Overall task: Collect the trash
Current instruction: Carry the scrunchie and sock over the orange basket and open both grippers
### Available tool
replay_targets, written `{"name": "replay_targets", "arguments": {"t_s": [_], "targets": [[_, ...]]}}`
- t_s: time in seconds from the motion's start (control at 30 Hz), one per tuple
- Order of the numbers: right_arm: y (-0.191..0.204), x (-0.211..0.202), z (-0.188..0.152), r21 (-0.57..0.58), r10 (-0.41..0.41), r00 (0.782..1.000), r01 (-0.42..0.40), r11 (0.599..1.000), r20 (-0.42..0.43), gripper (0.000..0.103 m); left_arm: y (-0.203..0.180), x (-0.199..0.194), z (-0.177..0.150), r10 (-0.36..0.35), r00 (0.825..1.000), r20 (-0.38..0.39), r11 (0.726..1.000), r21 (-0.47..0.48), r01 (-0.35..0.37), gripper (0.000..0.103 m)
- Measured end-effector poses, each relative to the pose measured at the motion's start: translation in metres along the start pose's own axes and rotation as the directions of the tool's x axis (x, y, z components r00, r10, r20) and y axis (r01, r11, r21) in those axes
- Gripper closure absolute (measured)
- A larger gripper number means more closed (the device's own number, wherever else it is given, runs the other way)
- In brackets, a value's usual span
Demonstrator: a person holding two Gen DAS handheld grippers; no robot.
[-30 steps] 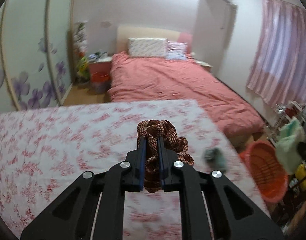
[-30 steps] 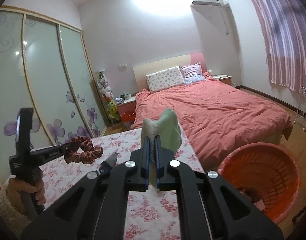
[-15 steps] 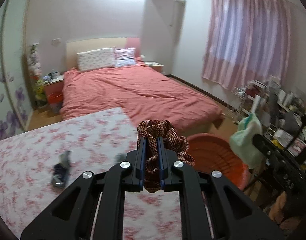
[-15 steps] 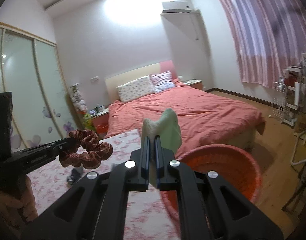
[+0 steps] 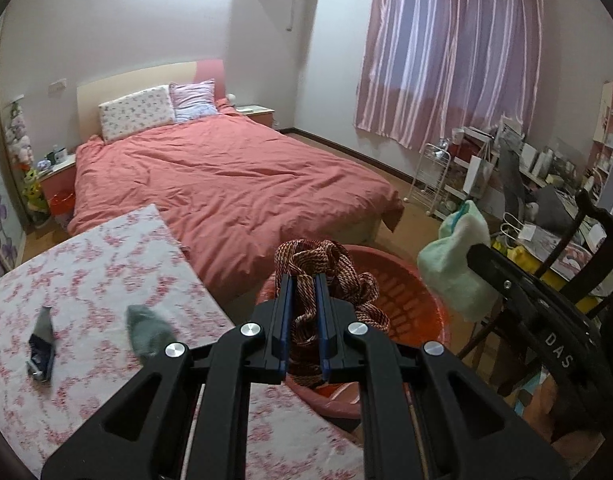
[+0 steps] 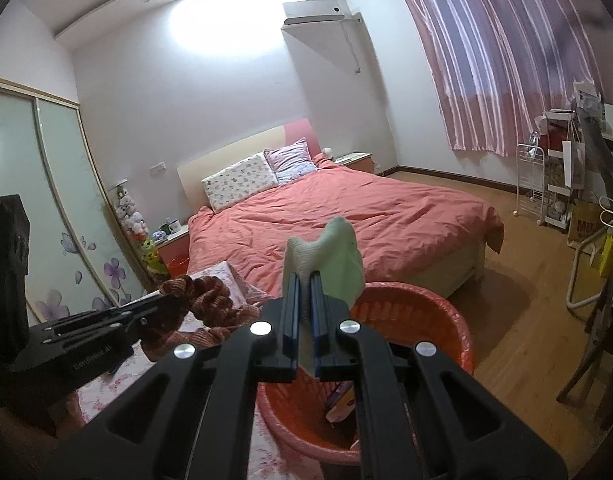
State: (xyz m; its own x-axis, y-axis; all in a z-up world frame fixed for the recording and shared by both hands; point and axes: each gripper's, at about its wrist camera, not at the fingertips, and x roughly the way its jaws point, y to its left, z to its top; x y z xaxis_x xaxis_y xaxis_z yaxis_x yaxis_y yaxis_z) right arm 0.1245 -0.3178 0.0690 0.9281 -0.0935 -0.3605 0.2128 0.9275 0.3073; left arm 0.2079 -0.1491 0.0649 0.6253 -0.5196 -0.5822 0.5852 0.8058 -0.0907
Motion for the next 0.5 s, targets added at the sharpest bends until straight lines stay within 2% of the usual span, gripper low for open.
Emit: {"name": "replay_targets", "arguments": {"t_s": [0.3,0.33,0.4,0.43,0.47,0.5], "targets": [[-0.028,0.020,-0.004,0.040,-0.010,1.000,0.011,0.999,-0.018,0.097,-0.021,0.022,-0.005,-0.026,0.999,-0.031,0.999,0.021,0.027,0.090],[-0.032,0.023,-0.004,0.048,-0.005,1.000,0.007,0.999,-0.026,0.094,-0.021,0.025,-0.006,-0.023,0.999,-0.036,1.000,0.020,0.024,0.090],[-0.039,0.032,-0.007,0.068,0.005,0.999,-0.002,0.998,-0.042,0.092,-0.022,0.031,-0.010,-0.024,0.998,-0.051,1.000,0.017,0.024,0.085],[-0.043,0.037,-0.007,0.078,0.006,0.998,-0.002,0.997,-0.055,0.090,-0.022,0.035,-0.012,-0.019,0.998,-0.061,1.000,0.016,0.020,0.078],[-0.047,0.042,-0.009,0.087,0.003,0.998,0.003,0.996,-0.068,0.084,-0.023,0.038,-0.013,-0.013,0.998,-0.065,1.000,0.016,0.014,0.071],[-0.048,0.045,-0.012,0.092,-0.004,0.997,0.011,0.996,-0.078,0.081,-0.022,0.041,-0.015,-0.005,0.998,-0.070,1.000,0.016,0.006,0.068]]}}
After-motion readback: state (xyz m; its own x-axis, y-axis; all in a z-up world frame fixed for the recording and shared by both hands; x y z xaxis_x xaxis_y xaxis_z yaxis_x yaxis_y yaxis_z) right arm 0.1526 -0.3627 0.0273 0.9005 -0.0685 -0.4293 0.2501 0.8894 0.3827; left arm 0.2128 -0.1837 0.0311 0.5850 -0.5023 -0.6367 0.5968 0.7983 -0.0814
